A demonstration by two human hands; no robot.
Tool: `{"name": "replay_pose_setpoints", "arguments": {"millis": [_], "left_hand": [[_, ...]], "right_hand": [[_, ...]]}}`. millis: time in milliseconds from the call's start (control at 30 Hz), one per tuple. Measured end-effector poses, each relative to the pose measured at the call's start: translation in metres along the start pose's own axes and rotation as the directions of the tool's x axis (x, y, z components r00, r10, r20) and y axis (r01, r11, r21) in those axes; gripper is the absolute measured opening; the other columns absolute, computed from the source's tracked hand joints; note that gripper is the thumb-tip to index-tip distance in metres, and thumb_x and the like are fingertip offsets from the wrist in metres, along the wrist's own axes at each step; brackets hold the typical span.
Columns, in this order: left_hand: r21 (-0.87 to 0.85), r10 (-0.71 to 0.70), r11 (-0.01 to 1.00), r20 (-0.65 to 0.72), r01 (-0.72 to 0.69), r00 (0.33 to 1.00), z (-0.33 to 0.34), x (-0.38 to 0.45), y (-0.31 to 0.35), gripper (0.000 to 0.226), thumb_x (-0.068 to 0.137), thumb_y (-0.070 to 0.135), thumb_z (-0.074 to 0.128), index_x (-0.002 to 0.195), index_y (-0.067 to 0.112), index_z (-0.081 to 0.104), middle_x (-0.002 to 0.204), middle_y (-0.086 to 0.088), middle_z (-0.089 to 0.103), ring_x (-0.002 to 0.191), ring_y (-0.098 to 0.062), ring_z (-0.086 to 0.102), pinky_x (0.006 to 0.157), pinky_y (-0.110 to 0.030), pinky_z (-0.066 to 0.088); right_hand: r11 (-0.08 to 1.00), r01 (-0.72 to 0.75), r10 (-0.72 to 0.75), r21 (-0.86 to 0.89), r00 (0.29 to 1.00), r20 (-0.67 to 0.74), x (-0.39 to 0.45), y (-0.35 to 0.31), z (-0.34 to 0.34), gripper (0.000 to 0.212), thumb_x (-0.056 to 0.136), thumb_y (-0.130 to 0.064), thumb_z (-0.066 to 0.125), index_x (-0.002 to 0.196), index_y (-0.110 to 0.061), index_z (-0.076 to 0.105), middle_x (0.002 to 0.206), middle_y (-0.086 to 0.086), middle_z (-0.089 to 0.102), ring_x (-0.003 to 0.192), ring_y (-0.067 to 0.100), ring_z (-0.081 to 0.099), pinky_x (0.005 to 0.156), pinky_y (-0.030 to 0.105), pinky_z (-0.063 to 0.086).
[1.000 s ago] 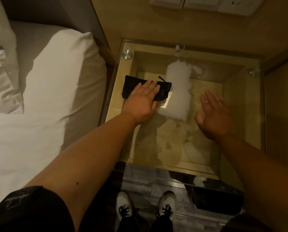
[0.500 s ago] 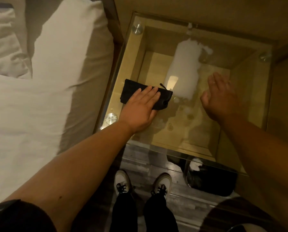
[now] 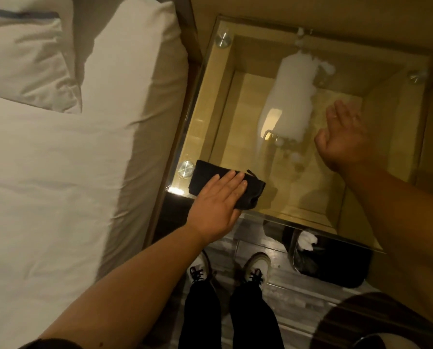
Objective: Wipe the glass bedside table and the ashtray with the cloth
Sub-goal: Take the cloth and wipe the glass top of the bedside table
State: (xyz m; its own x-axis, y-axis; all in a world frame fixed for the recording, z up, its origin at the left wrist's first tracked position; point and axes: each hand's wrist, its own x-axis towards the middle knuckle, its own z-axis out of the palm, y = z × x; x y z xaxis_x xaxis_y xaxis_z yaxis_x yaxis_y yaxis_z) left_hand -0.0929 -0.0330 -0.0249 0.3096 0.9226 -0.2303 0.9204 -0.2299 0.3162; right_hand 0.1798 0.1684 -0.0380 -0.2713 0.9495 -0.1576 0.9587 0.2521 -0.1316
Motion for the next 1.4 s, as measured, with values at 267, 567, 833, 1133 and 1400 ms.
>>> {"name": "replay_pose_setpoints", "arguments": {"millis": [267,567,833,1133,1400], "left_hand": [[-0.049,0.008,0.999,-0.022,-0.009,1.000,0.003,-0.041,0.020,0.052,0.085,0.034,0.045,0.131,0.013,0.057,0.142,-0.004,0.052,0.134,-0.020,0.045,0.112,-0.039,0.027],[-0.804,-0.424,0.295,0.374,0.517,0.825,-0.041,-0.040,0.051,0.033,0.099,0.043,0.044,0.103,0.022,0.069,0.097,0.002,0.073,0.095,-0.007,0.068,0.088,-0.033,0.052],[-0.820,-0.485,0.501,-0.002,0.276,0.875,-0.134,0.123,0.017,0.037,0.101,0.042,0.038,0.118,0.018,0.060,0.105,-0.001,0.066,0.100,-0.012,0.061,0.081,-0.026,0.049],[-0.182,-0.177,0.974,-0.225,0.137,0.958,-0.170,0.350,-0.029,0.038,0.102,0.019,0.041,0.138,0.008,0.043,0.122,-0.019,0.059,0.105,-0.035,0.058,0.076,-0.035,0.040],[0.122,0.142,0.982,0.027,-0.144,0.990,-0.107,0.373,-0.044,0.059,0.102,0.032,0.037,0.154,0.015,0.014,0.162,-0.005,0.010,0.149,-0.019,0.006,0.119,-0.035,0.000]], "right_hand": [[1.000,-0.031,0.031,-0.005,0.998,0.051,-0.002,-0.007,-0.007,0.069,0.090,-0.042,0.020,0.151,-0.010,0.021,0.159,0.013,0.017,0.147,0.029,0.013,0.119,0.046,0.012],[0.999,-0.041,0.040,0.016,0.996,0.078,-0.004,-0.010,-0.016,0.069,0.088,-0.041,0.024,0.151,-0.011,0.023,0.160,0.010,0.016,0.147,0.026,0.010,0.117,0.040,0.004],[0.999,-0.032,0.034,-0.024,0.994,0.106,-0.002,-0.006,-0.014,0.068,0.090,-0.042,0.024,0.151,-0.013,0.022,0.160,0.008,0.016,0.147,0.025,0.009,0.118,0.040,0.003],[0.999,-0.009,0.010,-0.038,1.000,0.012,0.004,-0.005,-0.011,0.066,0.083,-0.040,0.036,0.139,-0.006,0.046,0.150,0.015,0.038,0.139,0.032,0.031,0.115,0.043,0.014],[1.000,0.007,-0.007,0.001,0.998,-0.069,0.005,-0.001,-0.002,0.062,0.084,-0.034,0.041,0.139,-0.006,0.047,0.149,0.015,0.040,0.141,0.030,0.030,0.114,0.048,0.025]]}}
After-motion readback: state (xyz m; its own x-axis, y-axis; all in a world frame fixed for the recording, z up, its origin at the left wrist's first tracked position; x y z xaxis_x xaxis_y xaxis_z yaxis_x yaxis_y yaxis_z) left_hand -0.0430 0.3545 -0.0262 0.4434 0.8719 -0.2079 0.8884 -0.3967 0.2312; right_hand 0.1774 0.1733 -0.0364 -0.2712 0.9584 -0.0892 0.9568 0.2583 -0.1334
